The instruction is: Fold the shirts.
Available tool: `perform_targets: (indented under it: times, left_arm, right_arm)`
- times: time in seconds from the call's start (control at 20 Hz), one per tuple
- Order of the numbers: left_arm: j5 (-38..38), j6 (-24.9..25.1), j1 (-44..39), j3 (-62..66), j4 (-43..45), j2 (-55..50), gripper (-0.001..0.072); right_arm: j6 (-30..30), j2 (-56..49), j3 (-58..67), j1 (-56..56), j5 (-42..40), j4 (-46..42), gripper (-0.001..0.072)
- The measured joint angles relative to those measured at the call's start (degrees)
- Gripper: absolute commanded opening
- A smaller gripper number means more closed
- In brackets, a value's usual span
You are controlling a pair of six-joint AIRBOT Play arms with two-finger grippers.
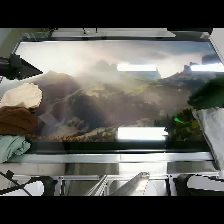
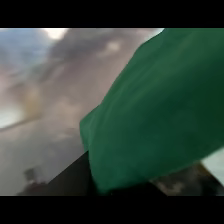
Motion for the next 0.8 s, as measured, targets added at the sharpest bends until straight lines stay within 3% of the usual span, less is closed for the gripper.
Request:
perform_targets:
  times: [0.25,0.65,0.7,0.75,0.8]
  left_arm:
    - [-0.8,0.0,0.0,0.0,0.0,0.0,0.0013]
    - [-0.8,0.0,-0.2,0.0,0.0,0.0,0.0013]
    - [-0.8,0.0,-0.3,0.0,0.0,0.0,0.0013]
    - [-0.8,0.0,-0.4,0.0,0.0,0.0,0.0013]
    - [-0.8,0.0,-0.6,0.0,0.0,0.0,0.0013]
  right_arm:
    - [-4.2,3.6,-4.2,-10.4,7.4,-12.9,0.0021]
    - [-7.8,8.0,-29.1,-18.3,9.4,-22.1,0.0022]
    - [-8.1,8.0,-31.8,-18.5,9.4,-24.4,0.0076]
    - [-8.2,8.0,-34.3,-18.8,9.0,-27.1,0.0351]
    - [-8.2,8.0,-36.3,-18.9,9.0,-29.3,0.0719]
